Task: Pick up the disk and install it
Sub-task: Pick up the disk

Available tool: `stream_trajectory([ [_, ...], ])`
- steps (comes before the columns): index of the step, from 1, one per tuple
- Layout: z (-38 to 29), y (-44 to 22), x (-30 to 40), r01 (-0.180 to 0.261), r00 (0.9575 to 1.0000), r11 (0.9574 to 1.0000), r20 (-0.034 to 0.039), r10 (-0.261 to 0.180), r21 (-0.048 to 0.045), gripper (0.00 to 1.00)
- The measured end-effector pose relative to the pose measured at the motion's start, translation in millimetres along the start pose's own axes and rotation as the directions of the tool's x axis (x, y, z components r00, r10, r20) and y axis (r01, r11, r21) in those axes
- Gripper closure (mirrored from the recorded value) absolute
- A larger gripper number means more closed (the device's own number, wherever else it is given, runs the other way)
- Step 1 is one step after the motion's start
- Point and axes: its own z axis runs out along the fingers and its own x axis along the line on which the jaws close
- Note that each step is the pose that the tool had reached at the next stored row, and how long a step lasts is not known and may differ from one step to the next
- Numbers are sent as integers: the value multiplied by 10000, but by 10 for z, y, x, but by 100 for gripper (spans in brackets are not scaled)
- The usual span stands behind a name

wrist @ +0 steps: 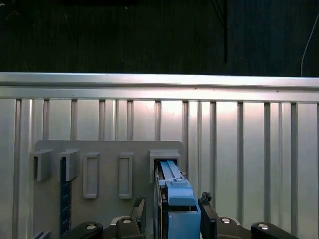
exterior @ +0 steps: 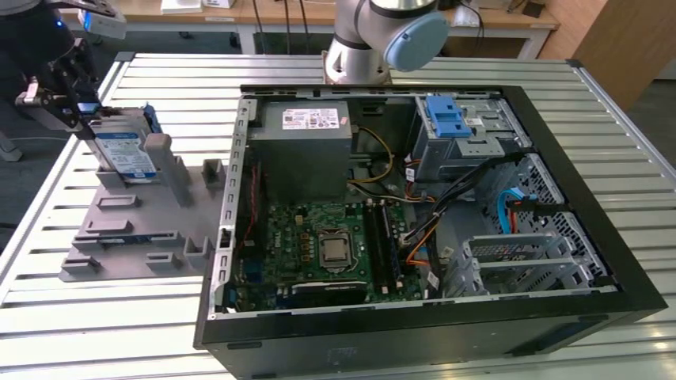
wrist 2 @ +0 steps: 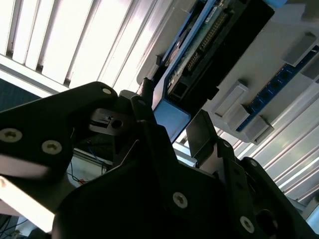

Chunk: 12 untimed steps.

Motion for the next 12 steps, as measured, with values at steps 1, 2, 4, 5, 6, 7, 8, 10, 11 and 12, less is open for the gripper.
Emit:
stream_trajectory([
  [1, 7, 1, 0, 0, 10000, 10000, 1, 0, -1, 46],
  [2, 12, 3, 0, -1, 10000, 10000, 1, 1, -3, 46],
  [4, 19, 4, -2, -1, 10000, 10000, 3, 1, -4, 46],
  [5, 22, 5, -2, -1, 10000, 10000, 6, 1, -4, 46],
  [6, 26, 6, -2, 0, 10000, 10000, 7, 0, -3, 46],
  [7, 30, 6, -2, 0, 10000, 10000, 9, 0, -2, 46],
  [8, 33, 7, -2, 0, 10000, 10000, 10, 0, -2, 46],
  [10, 38, 7, -2, 19, 10000, 10000, 10, -19, -4, 46],
  [11, 39, 7, -2, 28, 10000, 10000, 9, -28, -5, 46],
  [12, 41, 7, -2, 33, 10000, 10000, 10, -33, -4, 46],
])
